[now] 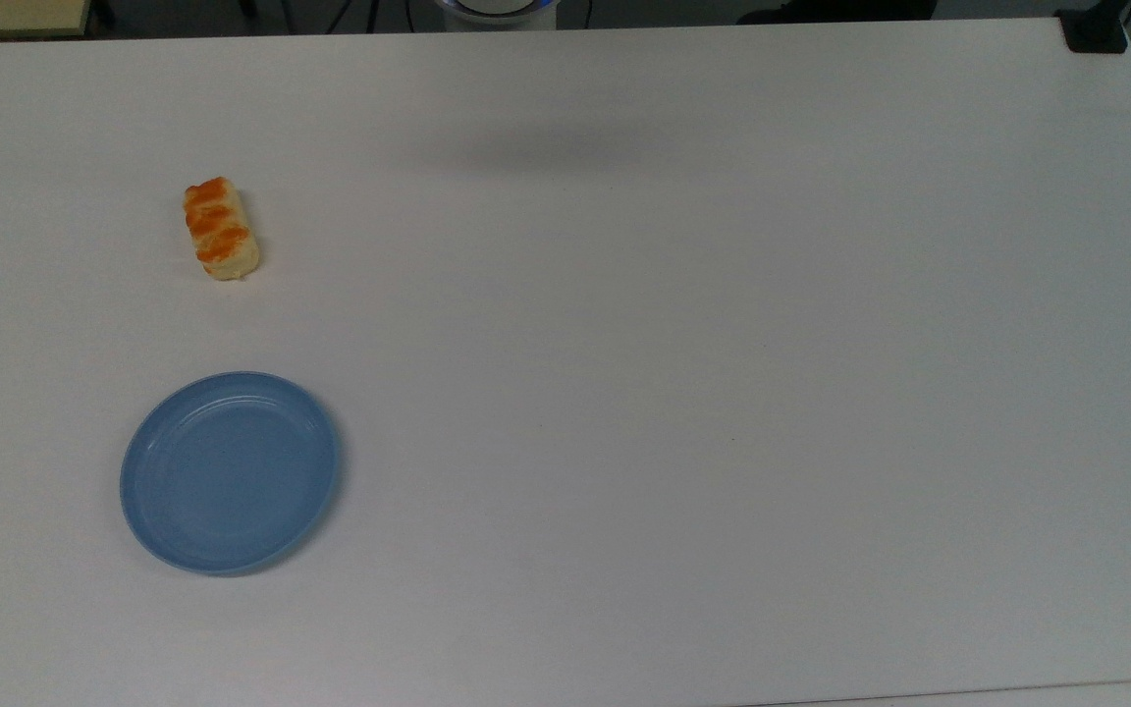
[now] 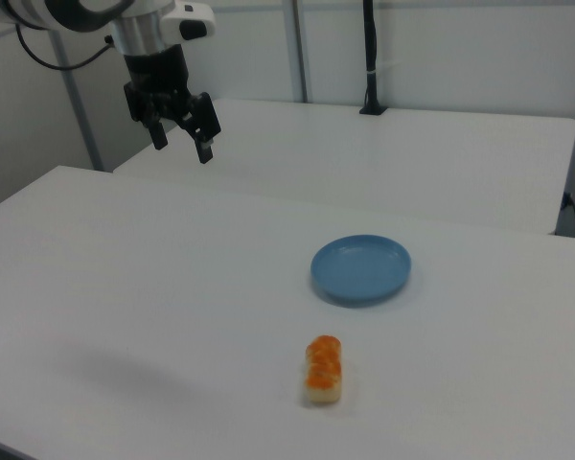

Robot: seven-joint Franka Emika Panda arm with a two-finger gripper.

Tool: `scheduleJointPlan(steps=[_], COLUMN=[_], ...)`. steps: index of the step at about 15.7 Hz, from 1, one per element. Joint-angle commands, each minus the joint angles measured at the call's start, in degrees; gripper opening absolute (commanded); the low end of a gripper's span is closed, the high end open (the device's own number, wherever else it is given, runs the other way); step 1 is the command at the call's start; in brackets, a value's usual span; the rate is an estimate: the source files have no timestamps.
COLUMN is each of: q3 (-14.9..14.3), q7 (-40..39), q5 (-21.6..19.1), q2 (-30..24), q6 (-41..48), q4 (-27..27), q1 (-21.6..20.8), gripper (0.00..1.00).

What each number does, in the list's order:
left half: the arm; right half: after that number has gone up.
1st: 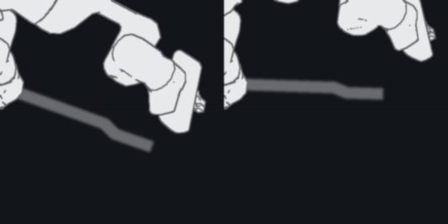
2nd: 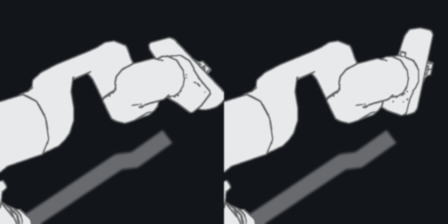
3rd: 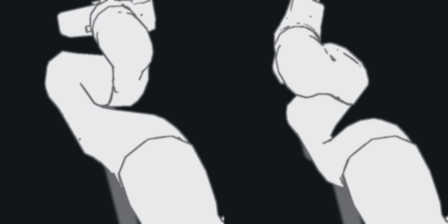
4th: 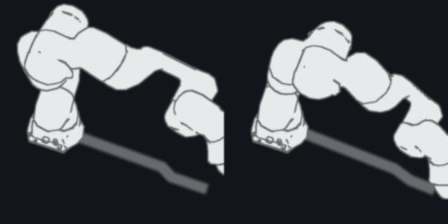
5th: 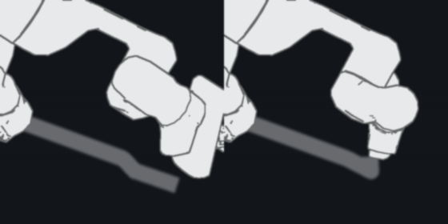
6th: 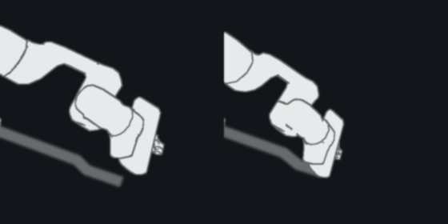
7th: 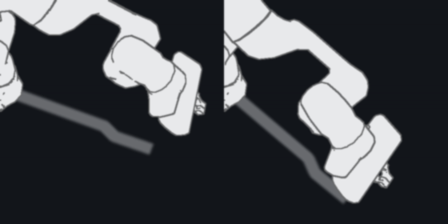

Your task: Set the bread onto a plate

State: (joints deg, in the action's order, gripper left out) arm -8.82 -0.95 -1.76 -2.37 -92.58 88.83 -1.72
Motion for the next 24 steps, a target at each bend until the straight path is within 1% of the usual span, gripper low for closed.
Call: scheduleJointPlan(steps=[1, 18, 22, 24], q3=[0.9, 1.1, 1.0, 1.1], q7=[1.1, 0.9, 0.5, -3.1], q5=[1.0, 0.7, 1.1, 1.1], q2=[-0.7, -0.7, -1.4, -3.0], q6=[0.5, 0.6, 0.7, 0.7], q4=[1.4, 1.4, 3.0, 5.6], q1=[2.6, 2.5, 2.7, 3.6], gripper=[1.00, 1.00, 1.00, 1.00])
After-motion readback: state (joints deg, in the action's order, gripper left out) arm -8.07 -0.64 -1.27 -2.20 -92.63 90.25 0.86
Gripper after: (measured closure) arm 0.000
